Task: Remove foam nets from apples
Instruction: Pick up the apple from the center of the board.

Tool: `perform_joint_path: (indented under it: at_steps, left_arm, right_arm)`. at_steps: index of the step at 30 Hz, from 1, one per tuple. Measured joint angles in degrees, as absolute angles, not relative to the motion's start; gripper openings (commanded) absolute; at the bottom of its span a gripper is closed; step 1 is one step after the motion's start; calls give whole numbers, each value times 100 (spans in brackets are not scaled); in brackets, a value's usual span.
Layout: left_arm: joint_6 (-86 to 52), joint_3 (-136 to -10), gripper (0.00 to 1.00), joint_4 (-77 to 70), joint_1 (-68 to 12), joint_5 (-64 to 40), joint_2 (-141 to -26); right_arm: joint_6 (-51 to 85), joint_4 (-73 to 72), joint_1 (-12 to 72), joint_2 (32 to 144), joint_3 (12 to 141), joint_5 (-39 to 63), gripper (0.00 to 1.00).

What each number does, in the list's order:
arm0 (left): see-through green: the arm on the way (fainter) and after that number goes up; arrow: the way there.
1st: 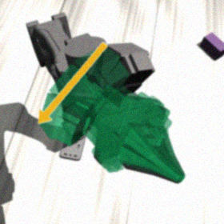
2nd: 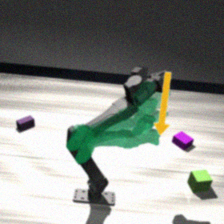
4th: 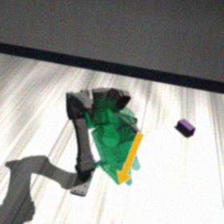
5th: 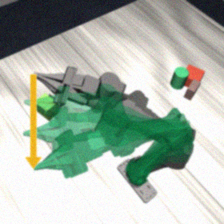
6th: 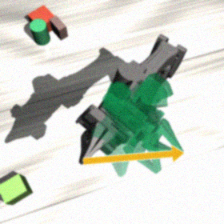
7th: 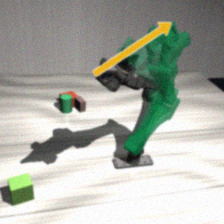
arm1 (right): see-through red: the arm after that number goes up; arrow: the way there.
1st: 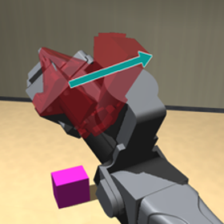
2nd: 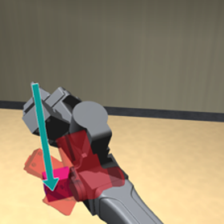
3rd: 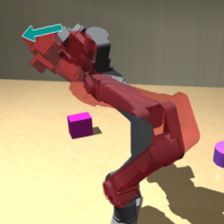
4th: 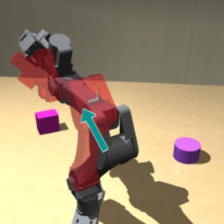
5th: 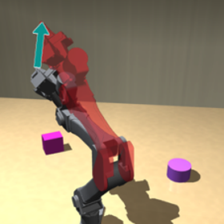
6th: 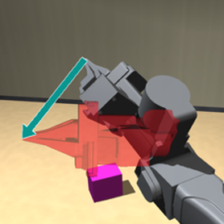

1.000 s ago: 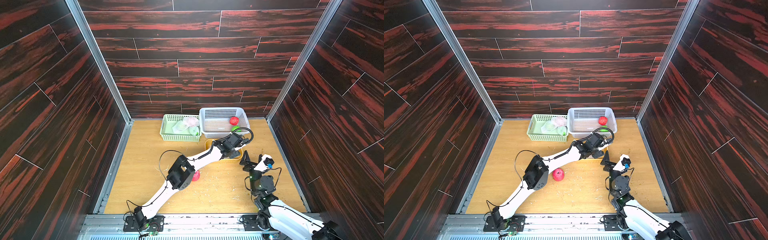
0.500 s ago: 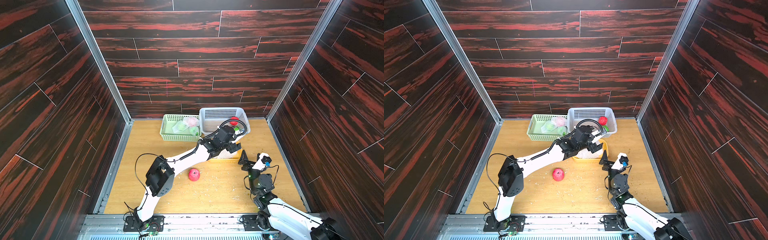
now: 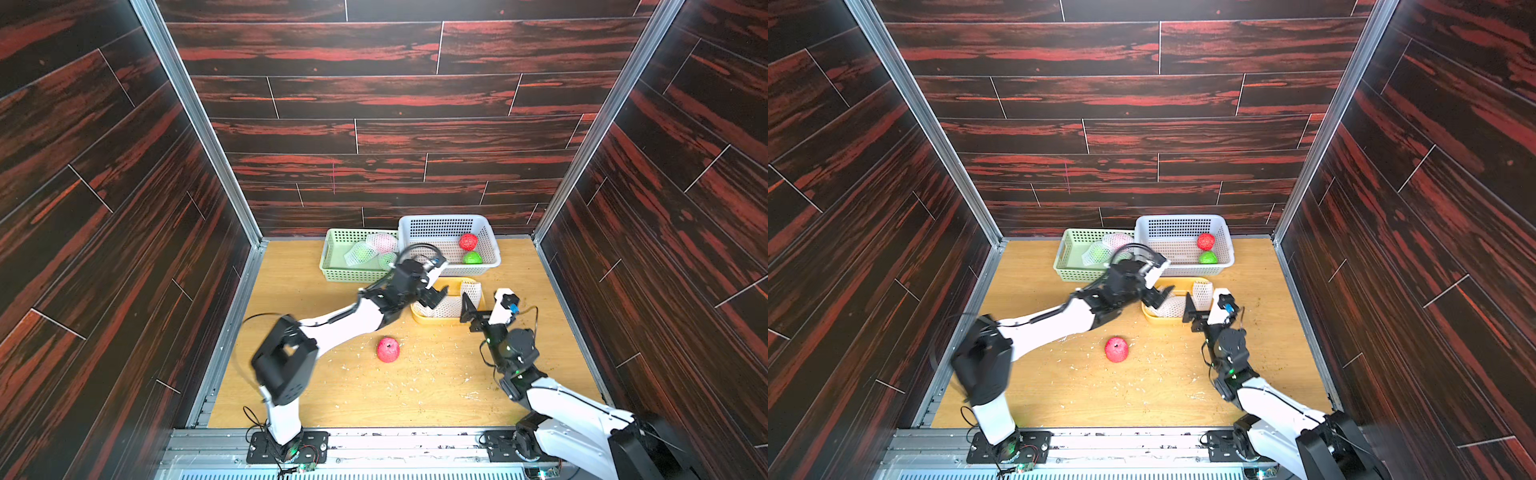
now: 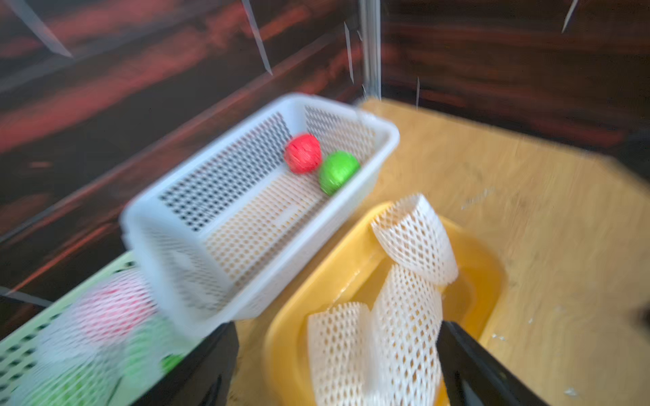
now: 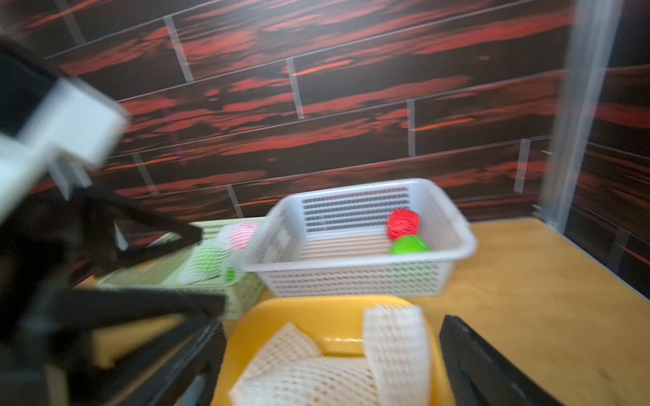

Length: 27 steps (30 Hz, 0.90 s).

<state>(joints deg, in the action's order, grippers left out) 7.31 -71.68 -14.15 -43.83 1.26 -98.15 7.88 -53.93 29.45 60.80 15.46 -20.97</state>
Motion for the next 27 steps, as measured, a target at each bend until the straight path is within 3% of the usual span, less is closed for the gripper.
perform_joint_path:
  at_steps: [6,11,18,27]
  left_arm:
    - [-121,-5902,99,-2038,-3889,515,-8049]
    - [-858,-4550,100,-1933,-3280,740,-7244]
    - [-1420,-3553,100,-1164,-2814,921,-6565]
    - [-1938,-3326,100,-395,-2768,1028,-6055]
  right_arm:
    - [777,-4132,2934,6753,2875,-519,99]
    - [840,-2486,3092,7494,4377,261,99]
    - [639,-554,3583,8407,5789,600,99]
    - [379,434,4720,9236,5955,611,99]
